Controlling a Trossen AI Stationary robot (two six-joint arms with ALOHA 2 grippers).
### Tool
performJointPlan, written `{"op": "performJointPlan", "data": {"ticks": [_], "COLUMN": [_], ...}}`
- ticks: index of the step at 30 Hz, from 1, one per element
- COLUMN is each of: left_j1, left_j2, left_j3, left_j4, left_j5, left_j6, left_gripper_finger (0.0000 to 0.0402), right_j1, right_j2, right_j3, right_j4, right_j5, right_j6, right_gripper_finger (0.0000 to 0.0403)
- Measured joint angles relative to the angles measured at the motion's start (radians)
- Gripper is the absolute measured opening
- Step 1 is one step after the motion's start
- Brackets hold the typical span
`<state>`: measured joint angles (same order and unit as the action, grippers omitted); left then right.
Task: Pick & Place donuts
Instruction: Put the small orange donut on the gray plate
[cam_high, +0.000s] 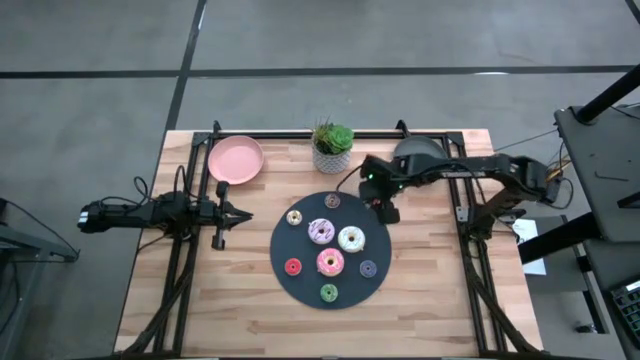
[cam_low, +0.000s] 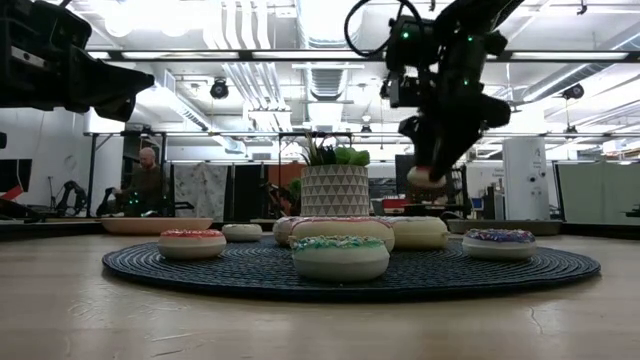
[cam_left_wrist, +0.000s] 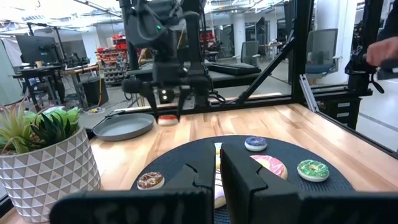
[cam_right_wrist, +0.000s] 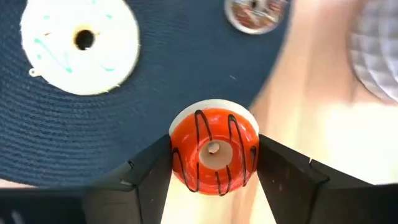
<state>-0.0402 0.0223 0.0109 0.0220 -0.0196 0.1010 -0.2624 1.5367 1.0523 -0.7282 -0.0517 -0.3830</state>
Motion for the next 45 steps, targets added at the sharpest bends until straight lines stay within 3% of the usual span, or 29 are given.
{"op": "performJointPlan", "data": {"ticks": [10,20,35,45], "left_j1": [0.000,0.000,0.001,0.001], "left_j2": [0.000,0.000,0.000,0.000], "left_j3": [0.000,0.000,0.000,0.000], "left_j4": [0.000,0.000,0.000,0.000], "left_j5": [0.000,0.000,0.000,0.000], "left_j6": [0.000,0.000,0.000,0.000], "left_gripper_finger": [0.0000,0.0000,0.0000,0.0000], "right_j1": [-0.174,-0.349,-0.552,-0.590], "right_j2": [-0.095,-0.101,-0.088,0.032], "right_j3": [0.000,0.000,0.023,0.045], "right_j4": [-0.078,-0.081,-0.068,-0.070], "right_j5": [0.001,0.002,0.002,0.007], "right_j6": [0.016,0.022,0.299,0.416], "right_gripper_finger": [0.0210,0.0210,0.0210,0.0210]}}
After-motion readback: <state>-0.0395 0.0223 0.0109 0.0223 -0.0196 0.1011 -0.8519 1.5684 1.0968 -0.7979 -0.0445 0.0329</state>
